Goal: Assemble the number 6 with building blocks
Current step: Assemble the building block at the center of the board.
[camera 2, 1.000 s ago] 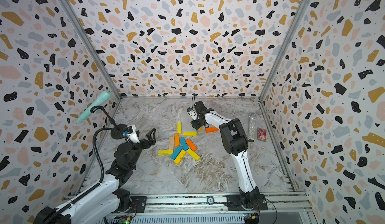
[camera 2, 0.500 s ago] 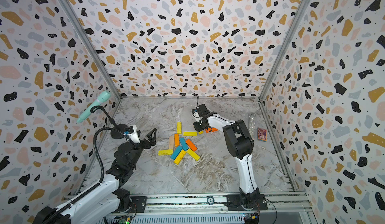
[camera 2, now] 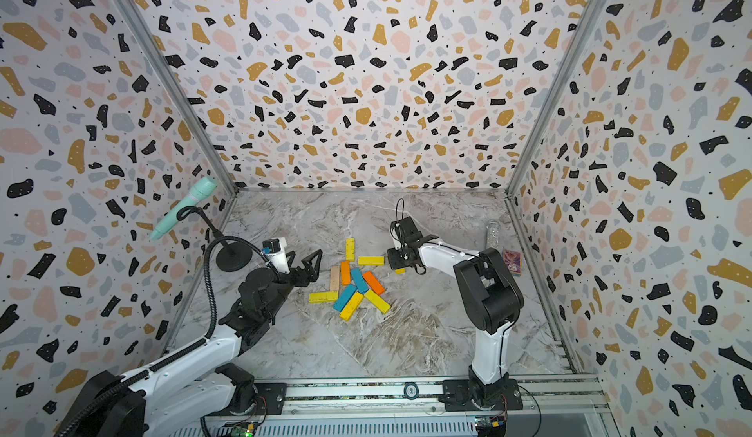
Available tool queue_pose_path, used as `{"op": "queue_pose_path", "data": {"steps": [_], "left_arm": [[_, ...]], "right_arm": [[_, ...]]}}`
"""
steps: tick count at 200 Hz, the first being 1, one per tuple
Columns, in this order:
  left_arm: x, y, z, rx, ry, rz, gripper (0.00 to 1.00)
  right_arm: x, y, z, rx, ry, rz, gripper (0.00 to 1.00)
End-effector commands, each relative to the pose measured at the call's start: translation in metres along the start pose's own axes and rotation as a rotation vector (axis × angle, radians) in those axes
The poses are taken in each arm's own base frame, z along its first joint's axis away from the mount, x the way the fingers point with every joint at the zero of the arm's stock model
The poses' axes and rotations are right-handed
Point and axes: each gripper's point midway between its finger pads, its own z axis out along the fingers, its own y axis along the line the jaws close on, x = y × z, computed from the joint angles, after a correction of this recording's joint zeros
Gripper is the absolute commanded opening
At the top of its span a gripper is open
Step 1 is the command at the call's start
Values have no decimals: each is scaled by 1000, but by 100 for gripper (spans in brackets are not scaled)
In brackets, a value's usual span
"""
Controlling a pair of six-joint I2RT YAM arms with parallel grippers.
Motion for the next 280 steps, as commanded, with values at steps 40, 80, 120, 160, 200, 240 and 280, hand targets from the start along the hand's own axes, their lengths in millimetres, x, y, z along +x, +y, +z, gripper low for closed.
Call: {"op": "queue_pose_path", "data": {"steps": [40, 80, 120, 160, 200, 240, 280], "left_arm": [[22, -41, 14, 103, 111, -61, 79], [40, -63, 27, 139, 182, -59, 67], [53, -80, 46, 155, 246, -46, 60], [60, -92, 56, 149, 275, -38, 55], [69, -116, 70, 162, 322, -32, 24], [101, -144, 96, 115, 422, -16, 1], [148, -145, 116, 73, 514, -58, 0]], "right_arm": [[-2, -7, 6, 25, -19, 31, 24], [0, -12, 3, 24, -14, 47, 33], [-1, -6, -6, -4, -22, 45, 41], [-14, -4, -34, -23, -86, 44, 59], [-42, -38, -87, -107, -257, 128, 53], [-49, -86, -92, -142, -288, 179, 55], [-51, -106, -72, -208, -282, 205, 60]]}}
